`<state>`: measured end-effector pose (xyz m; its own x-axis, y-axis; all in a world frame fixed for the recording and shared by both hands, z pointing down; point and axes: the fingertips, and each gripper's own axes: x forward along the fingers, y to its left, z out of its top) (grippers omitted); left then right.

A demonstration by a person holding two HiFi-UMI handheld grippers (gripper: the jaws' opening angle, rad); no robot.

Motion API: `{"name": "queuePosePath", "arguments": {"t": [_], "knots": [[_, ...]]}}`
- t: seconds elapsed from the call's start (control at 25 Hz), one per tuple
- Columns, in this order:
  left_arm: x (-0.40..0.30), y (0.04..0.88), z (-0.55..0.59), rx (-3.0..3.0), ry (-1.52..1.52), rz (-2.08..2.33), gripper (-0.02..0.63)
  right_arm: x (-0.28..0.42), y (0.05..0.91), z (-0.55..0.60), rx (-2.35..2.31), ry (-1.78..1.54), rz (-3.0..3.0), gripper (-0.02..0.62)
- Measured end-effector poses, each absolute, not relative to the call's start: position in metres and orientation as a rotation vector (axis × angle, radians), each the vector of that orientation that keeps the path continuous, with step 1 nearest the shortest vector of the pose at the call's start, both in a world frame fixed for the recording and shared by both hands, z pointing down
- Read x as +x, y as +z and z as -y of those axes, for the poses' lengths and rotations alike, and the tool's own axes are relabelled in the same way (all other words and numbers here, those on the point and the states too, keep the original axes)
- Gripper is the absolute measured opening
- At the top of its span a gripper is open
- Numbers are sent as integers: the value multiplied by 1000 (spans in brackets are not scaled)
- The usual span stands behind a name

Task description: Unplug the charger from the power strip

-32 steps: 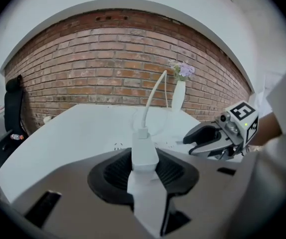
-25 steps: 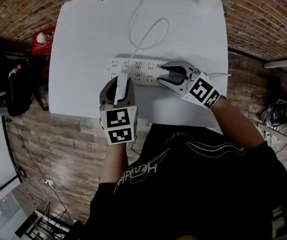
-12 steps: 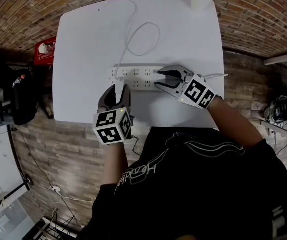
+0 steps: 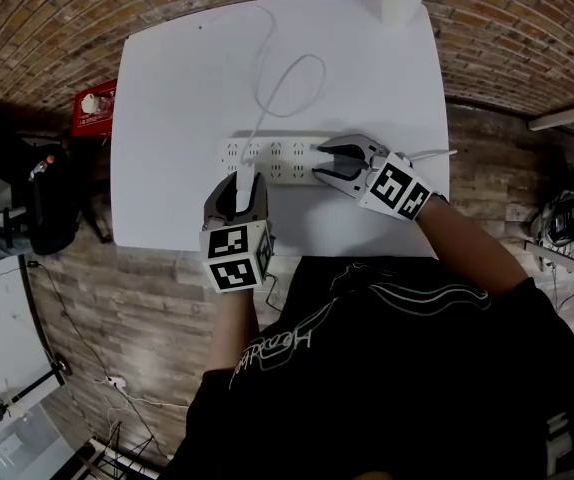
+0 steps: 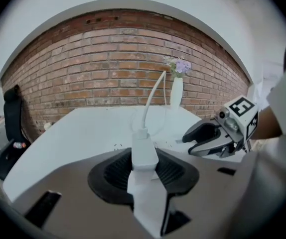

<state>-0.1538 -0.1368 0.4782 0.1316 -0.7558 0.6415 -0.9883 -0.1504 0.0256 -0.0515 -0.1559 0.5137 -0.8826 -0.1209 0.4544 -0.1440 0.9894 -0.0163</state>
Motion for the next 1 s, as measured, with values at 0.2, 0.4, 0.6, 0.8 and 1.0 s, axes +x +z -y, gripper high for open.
{"name": "queuePosePath", "arguments": {"t": [0.2,0.4,0.6,0.8,1.0], "knots": [[-159,481,136,1932,624,1655,138,-52,515,155,180,72,2659,129],[-153,472,139,2004,756,1718,137,-52,513,157,194,70,2668,129],[-159,480,137,1927,573,1636,138,-51,515,156,189,77,2658,129],[-150,466,142,2044,792,1725,137,-51,513,157,209,90,2673,129],[-155,469,142,1990,639,1653,137,-51,513,158,209,107,2671,129]]}}
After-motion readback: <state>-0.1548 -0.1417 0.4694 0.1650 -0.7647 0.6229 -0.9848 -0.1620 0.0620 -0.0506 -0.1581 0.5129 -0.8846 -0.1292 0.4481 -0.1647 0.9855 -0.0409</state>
